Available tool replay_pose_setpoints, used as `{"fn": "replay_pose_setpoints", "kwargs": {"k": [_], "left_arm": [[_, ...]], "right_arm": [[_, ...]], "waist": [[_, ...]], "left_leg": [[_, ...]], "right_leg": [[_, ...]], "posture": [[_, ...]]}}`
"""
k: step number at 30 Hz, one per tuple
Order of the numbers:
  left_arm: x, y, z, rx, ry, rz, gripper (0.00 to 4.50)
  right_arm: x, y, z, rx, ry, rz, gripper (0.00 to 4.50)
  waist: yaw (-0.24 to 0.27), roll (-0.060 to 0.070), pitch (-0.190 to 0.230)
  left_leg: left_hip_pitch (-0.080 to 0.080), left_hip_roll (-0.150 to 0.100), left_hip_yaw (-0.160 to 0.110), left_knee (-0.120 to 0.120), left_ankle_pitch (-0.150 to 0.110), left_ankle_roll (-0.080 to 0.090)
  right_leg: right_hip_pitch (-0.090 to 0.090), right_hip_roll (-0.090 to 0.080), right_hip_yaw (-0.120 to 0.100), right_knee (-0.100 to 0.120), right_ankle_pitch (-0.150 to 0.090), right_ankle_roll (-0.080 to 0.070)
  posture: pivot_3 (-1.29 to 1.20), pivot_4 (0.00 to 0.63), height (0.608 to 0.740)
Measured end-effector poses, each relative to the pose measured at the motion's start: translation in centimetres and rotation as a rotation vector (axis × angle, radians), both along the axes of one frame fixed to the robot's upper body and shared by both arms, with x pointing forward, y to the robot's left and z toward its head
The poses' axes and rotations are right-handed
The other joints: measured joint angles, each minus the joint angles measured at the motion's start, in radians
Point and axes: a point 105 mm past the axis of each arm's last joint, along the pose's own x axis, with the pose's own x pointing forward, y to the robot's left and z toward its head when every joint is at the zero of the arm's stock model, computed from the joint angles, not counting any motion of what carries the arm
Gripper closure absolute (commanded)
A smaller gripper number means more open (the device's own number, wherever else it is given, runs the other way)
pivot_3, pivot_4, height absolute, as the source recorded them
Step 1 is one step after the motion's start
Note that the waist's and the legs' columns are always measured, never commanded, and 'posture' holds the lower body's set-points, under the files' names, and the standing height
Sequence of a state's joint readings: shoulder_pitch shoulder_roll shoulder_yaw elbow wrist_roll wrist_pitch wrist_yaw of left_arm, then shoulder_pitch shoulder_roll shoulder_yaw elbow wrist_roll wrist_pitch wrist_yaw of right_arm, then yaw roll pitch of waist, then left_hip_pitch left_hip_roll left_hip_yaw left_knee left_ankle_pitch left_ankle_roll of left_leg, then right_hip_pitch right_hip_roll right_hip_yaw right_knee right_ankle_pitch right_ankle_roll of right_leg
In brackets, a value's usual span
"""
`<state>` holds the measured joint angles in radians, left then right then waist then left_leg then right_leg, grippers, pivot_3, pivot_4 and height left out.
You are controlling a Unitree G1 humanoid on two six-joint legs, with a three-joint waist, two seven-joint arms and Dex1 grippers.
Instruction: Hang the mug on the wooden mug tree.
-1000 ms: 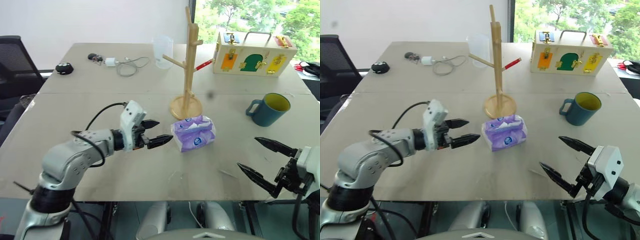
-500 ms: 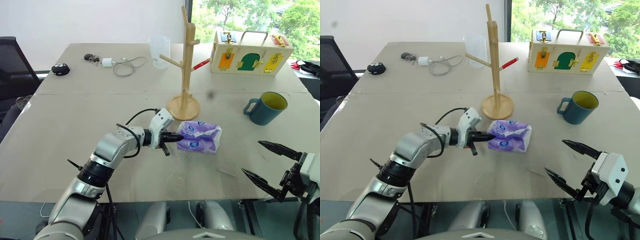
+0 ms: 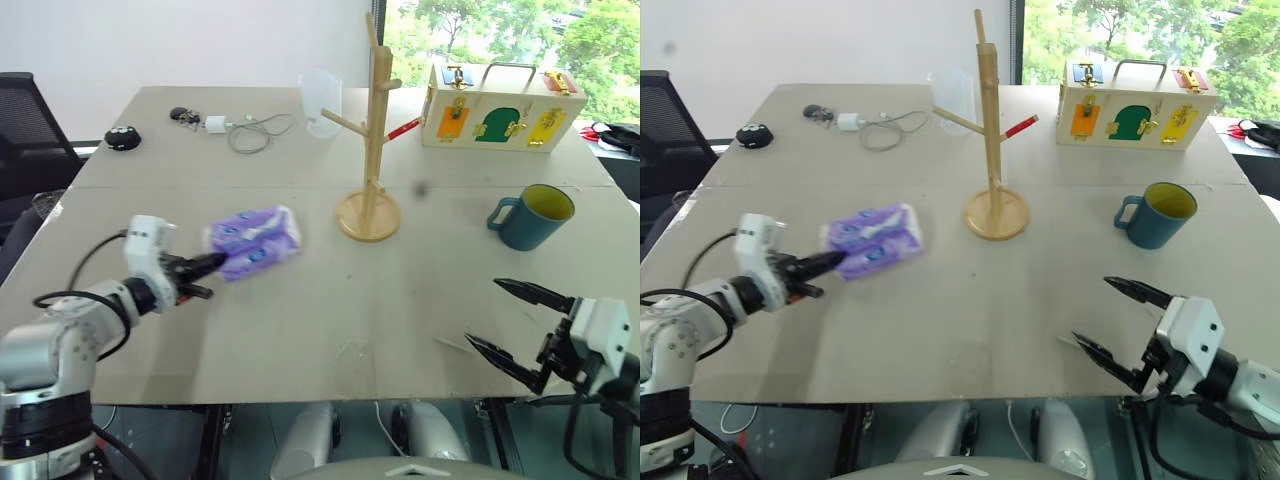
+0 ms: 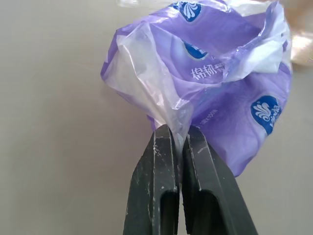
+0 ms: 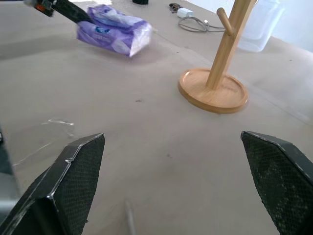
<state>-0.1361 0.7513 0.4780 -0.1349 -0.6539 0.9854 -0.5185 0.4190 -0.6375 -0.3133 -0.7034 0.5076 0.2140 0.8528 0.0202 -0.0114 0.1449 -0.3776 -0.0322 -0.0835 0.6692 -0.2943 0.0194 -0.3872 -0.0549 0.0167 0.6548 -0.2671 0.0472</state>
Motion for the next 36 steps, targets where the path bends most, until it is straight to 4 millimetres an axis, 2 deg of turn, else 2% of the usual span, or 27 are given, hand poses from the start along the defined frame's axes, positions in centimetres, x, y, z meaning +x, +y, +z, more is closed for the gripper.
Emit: {"fn": "replay_pose_setpoints", "kwargs": {"k": [1, 2, 3, 6, 7, 10, 14, 17, 19, 20, 22, 24, 30, 36], "left_arm": [[0.4, 0.3, -0.1, -0.006, 0.003, 0.036, 3.86], [0.4, 0.3, -0.2, -0.011, 0.007, 0.044, 3.62], [0.5, 0.1, -0.4, -0.020, 0.011, 0.046, 3.19], [0.2, 0.0, -0.2, -0.018, 0.009, 0.040, 1.63], [0.1, 0.0, 0.1, -0.023, -0.002, 0.039, 1.46], [-1.4, 0.6, 1.6, -0.025, -0.058, 0.027, 1.46], [-4.1, 0.9, 4.8, 0.041, -0.200, -0.042, 1.46], [-5.7, -2.5, 8.4, 0.073, -0.315, -0.271, 1.46], [-6.7, -7.3, 10.7, 0.024, -0.393, -0.514, 1.46], [-7.2, -9.1, 11.0, 0.016, -0.402, -0.600, 1.46], [-8.4, -12.3, 10.6, 0.003, -0.371, -0.760, 1.46], [-8.6, -13.6, 9.8, -0.021, -0.338, -0.815, 1.46], [-8.0, -14.4, 8.3, -0.047, -0.309, -0.831, 1.46], [-8.0, -14.8, 7.8, -0.045, -0.322, -0.855, 1.46]], "right_arm": [[0.4, 0.2, -0.4, 0.003, 0.025, -0.001, 0.00], [0.6, 0.3, -0.7, 0.005, 0.038, 0.000, 0.00], [0.8, 0.4, -0.9, 0.005, 0.053, -0.002, 0.00], [1.8, -0.2, -1.4, 0.005, 0.077, -0.052, 0.00], [1.9, -0.3, -1.6, 0.004, 0.083, -0.061, 0.00], [2.5, -1.0, -1.8, -0.021, 0.064, -0.129, 0.00], [3.7, -1.9, -2.1, -0.066, 0.042, -0.249, 0.00], [5.5, -2.9, -2.5, -0.103, 0.046, -0.385, 0.00], [7.7, -3.0, -2.1, -0.033, 0.059, -0.481, 0.00], [8.3, -2.7, -1.7, -0.005, 0.057, -0.496, 0.00], [9.4, -1.9, -1.4, 0.047, 0.068, -0.525, 0.00], [10.4, -1.8, -1.6, 0.079, 0.093, -0.569, 0.00], [13.0, -1.5, -2.8, 0.138, 0.129, -0.716, 0.00], [14.9, -1.1, -2.6, 0.162, 0.103, -0.800, 0.00]], "waist": [[0.004, -0.001, 0.000], [0.004, -0.002, 0.000], [0.003, -0.002, 0.000], [-0.008, -0.002, 0.000], [-0.009, -0.002, 0.000], [-0.022, -0.002, 0.000], [-0.028, -0.003, 0.000], [-0.019, -0.003, 0.001], [-0.009, -0.003, 0.001], [-0.008, -0.002, 0.001], [-0.009, 0.001, 0.000], [-0.011, 0.001, 0.000], [-0.032, 0.001, 0.000], [-0.036, 0.001, 0.000]], "left_leg": [[-0.001, 0.000, -0.002, 0.001, 0.001, -0.002], [-0.001, 0.000, -0.002, 0.001, 0.001, -0.002], [-0.001, 0.000, -0.001, 0.001, 0.001, -0.002], [-0.002, 0.000, 0.000, 0.000, 0.001, -0.002], [-0.002, 0.001, 0.000, 0.000, 0.001, -0.003], [-0.002, 0.001, 0.001, -0.001, 0.001, -0.003], [-0.003, 0.002, 0.003, -0.002, 0.001, -0.003], [-0.002, 0.001, 0.003, -0.001, 0.001, -0.003], [-0.001, 0.001, 0.003, 0.000, 0.002, -0.004], [-0.001, 0.001, 0.003, 0.000, 0.002, -0.004], [0.000, 0.001, 0.003, -0.001, 0.002, -0.004], [-0.001, 0.001, 0.003, -0.001, 0.003, -0.005], [-0.003, 0.001, 0.006, -0.004, 0.003, -0.005], [-0.002, 0.002, 0.007, -0.004, 0.003, -0.005]], "right_leg": [[0.000, 0.000, -0.002, 0.000, 0.000, 0.000], [0.000, 0.000, -0.002, 0.000, 0.000, 0.000], [0.000, 0.000, -0.001, 0.000, 0.000, 0.000], [-0.001, 0.000, 0.001, 0.000, 0.000, 0.000], [-0.002, 0.000, 0.001, 0.000, 0.000, 0.000], [-0.004, 0.001, 0.003, 0.000, 0.000, 0.000], [-0.005, 0.001, 0.004, 0.001, 0.000, -0.001], [-0.005, 0.000, 0.003, 0.001, 0.000, -0.001], [-0.003, 0.000, 0.003, 0.001, 0.001, -0.002], [-0.003, 0.000, 0.003, 0.001, 0.001, -0.002], [-0.003, 0.000, 0.004, 0.003, 0.001, -0.002], [-0.004, 0.002, 0.004, 0.003, 0.001, -0.002], [-0.008, 0.004, 0.006, 0.002, 0.001, -0.002], [-0.009, 0.006, 0.006, 0.003, 0.001, -0.002]], "posture": [[0.00, 0.150, 0.740], [0.00, 0.150, 0.740], [0.00, 0.150, 0.740], [0.00, 0.150, 0.740], [0.00, 0.150, 0.740], [0.00, 0.150, 0.740], [0.00, 0.150, 0.740], [0.00, 0.150, 0.740], [0.00, 0.150, 0.740], [0.00, 0.150, 0.740], [0.00, 0.150, 0.740], [0.00, 0.150, 0.740], [0.00, 0.150, 0.740], [0.00, 0.150, 0.740]]}}
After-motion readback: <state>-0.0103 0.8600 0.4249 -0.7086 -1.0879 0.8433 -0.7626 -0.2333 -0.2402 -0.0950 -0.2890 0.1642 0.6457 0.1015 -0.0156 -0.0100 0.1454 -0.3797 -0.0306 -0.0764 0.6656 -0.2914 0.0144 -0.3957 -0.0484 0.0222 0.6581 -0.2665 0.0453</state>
